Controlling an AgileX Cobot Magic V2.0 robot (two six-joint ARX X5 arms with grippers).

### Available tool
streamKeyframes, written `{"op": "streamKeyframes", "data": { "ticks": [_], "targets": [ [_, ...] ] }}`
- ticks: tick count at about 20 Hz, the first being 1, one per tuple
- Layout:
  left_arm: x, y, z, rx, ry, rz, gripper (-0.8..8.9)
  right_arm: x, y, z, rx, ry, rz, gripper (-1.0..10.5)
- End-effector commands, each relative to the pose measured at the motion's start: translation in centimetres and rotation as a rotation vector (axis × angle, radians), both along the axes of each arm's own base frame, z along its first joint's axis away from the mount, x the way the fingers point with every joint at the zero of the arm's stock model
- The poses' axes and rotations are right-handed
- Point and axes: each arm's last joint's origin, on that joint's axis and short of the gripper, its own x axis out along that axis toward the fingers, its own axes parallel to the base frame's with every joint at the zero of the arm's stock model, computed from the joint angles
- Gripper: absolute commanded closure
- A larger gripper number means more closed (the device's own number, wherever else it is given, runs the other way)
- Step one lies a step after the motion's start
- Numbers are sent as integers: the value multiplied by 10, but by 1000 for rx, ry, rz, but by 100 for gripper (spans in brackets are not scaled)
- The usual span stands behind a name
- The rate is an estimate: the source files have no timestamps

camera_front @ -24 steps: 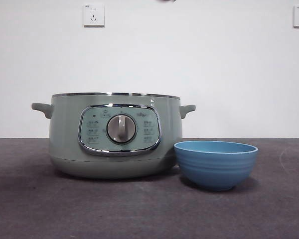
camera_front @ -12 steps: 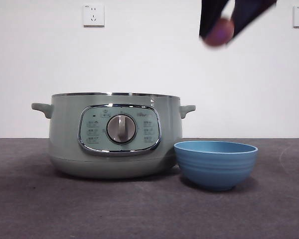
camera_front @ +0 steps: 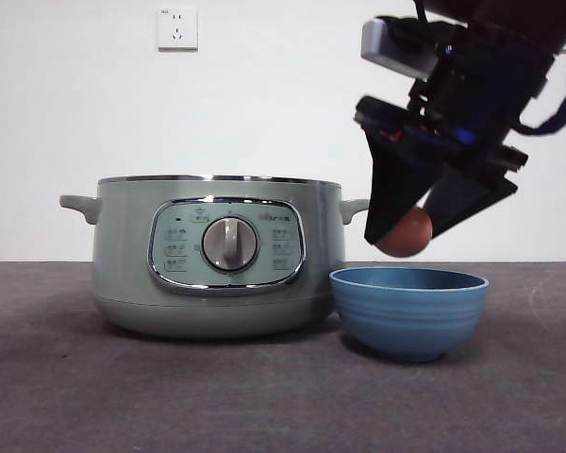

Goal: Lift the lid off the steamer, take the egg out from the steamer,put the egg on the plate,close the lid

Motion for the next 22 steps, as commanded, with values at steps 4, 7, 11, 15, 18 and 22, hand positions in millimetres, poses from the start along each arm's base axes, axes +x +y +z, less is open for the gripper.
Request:
{"op": "streamKeyframes", "data": {
  "ticks": [4, 7, 11, 15, 18, 22],
  "targets": [
    [-5, 2, 10, -39, -64, -4, 826, 13, 1, -24, -4, 14, -25, 963],
    [-5, 2, 9, -34, -55, -4, 826, 19, 4, -40, -31, 53, -26, 963],
    [-6, 2, 7, -24, -34, -4, 826, 23, 6, -50, -50, 68, -17, 963],
    [-6, 3, 6, -22, -30, -4, 826, 25, 7, -60, -69, 95, -13, 963],
    [-6, 3, 6, -22, -29, -4, 826, 26, 8, -63, -68, 94, -14, 962],
    [-6, 3, 6, -21, -29, -3, 826, 26, 8, -62, -66, 93, -13, 730]
  ]
}}
